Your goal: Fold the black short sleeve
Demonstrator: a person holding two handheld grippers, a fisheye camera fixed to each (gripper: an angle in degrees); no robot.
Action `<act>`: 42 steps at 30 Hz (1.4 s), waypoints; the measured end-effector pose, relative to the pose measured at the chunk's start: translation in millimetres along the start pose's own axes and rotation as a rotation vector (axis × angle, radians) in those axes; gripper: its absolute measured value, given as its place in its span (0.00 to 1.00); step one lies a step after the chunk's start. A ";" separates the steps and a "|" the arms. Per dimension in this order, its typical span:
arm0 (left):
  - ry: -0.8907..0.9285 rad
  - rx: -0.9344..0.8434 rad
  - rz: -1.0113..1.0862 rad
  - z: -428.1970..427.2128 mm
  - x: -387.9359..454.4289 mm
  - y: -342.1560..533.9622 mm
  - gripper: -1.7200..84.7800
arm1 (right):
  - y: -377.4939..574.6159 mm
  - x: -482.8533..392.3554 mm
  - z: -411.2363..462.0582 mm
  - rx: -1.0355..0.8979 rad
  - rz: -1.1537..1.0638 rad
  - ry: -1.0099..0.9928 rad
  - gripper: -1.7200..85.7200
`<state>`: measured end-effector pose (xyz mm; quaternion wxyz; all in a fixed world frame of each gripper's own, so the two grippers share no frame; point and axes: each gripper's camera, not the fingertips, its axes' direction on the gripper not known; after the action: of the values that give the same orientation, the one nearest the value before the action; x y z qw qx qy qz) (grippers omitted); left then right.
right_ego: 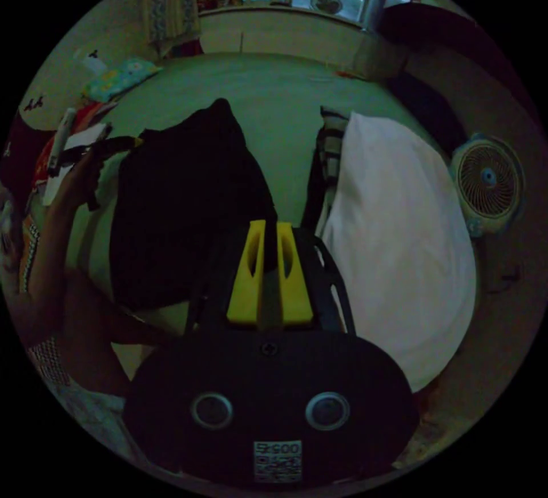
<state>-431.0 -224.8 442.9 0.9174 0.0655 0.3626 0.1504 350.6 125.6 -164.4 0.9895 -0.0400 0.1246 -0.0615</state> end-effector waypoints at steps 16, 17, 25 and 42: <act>-0.109 -0.072 0.249 94.0 117.9 -7.2 0.31 | 30.4 -10.3 -27.8 -0.065 -0.076 0.106 0.01; -0.110 -0.081 0.248 99.5 128.5 -7.1 0.30 | 33.6 -9.2 -31.7 -0.066 -0.079 0.108 0.01; -0.076 -0.096 0.270 133.2 198.0 -4.1 0.24 | 56.4 2.5 -60.4 -0.073 -0.095 0.117 0.01; -0.014 -0.112 0.303 207.2 399.4 6.6 0.09 | 118.9 65.1 -153.0 -0.060 -0.075 0.093 0.01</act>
<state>-14.3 -91.6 337.5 0.8890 0.0694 0.3332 0.3064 388.0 224.9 -339.1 0.9780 -0.0713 0.1705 -0.0968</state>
